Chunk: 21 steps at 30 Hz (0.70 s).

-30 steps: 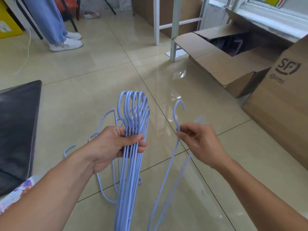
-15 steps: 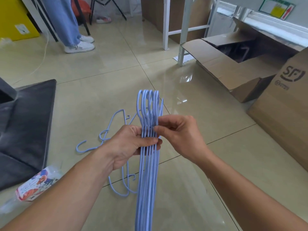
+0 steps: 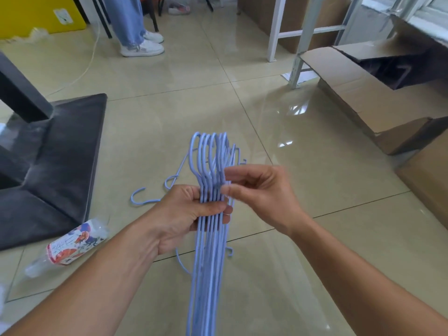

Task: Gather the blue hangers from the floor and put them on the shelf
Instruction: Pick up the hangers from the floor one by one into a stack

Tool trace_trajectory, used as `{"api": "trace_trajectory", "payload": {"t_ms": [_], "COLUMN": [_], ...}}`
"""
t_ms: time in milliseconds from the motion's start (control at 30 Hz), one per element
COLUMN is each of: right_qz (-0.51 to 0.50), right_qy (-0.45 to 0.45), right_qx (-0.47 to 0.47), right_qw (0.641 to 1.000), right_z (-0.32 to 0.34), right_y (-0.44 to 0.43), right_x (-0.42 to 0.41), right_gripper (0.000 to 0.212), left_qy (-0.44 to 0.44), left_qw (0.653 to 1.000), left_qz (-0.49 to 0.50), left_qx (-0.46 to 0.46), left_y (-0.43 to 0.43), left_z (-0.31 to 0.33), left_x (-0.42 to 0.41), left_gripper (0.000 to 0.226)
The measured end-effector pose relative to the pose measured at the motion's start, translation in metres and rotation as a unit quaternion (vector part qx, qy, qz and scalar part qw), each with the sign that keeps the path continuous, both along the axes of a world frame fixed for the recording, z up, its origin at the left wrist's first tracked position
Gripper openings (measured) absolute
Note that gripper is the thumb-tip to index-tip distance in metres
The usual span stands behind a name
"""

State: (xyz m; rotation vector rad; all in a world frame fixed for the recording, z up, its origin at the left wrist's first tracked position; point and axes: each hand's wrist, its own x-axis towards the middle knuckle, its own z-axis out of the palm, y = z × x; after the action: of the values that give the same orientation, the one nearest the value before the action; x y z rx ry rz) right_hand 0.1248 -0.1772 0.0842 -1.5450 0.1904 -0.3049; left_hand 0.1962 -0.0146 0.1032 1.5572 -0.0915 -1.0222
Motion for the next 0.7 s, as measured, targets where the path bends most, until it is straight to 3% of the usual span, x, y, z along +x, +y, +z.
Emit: {"api": "trace_trajectory", "payload": {"t_ms": [100, 167, 267, 400, 567, 700], "right_qz": [-0.082, -0.109, -0.07, 0.012, 0.059, 0.047], "right_qy": [0.024, 0.082, 0.167, 0.193, 0.193, 0.181], "right_qx": [0.017, -0.022, -0.175, -0.347, -0.482, -0.526], "right_qw": [0.996, 0.99, 0.968, 0.918, 0.852, 0.83], "right_z": [-0.03, -0.065, -0.119, -0.164, -0.205, -0.223], "right_y": [-0.009, -0.013, -0.001, 0.031, 0.056, 0.058], "right_x": [0.029, 0.053, 0.09, 0.138, 0.177, 0.187], "right_gripper": [0.017, 0.015, 0.013, 0.02, 0.016, 0.01], "left_qy": [-0.003, -0.009, -0.025, -0.024, -0.019, -0.013], "left_qw": [0.999, 0.997, 0.994, 0.988, 0.981, 0.978], "left_qz": [0.049, 0.07, 0.098, 0.147, 0.184, 0.201], "left_qx": [0.012, 0.019, 0.031, 0.038, 0.06, 0.061], "left_y": [0.027, 0.048, 0.072, 0.095, 0.117, 0.127], "left_z": [-0.003, -0.003, -0.004, -0.01, -0.019, -0.023], "left_x": [0.015, 0.026, 0.041, 0.053, 0.054, 0.052], "left_gripper": [0.012, 0.012, 0.025, 0.026, 0.024, 0.023]}}
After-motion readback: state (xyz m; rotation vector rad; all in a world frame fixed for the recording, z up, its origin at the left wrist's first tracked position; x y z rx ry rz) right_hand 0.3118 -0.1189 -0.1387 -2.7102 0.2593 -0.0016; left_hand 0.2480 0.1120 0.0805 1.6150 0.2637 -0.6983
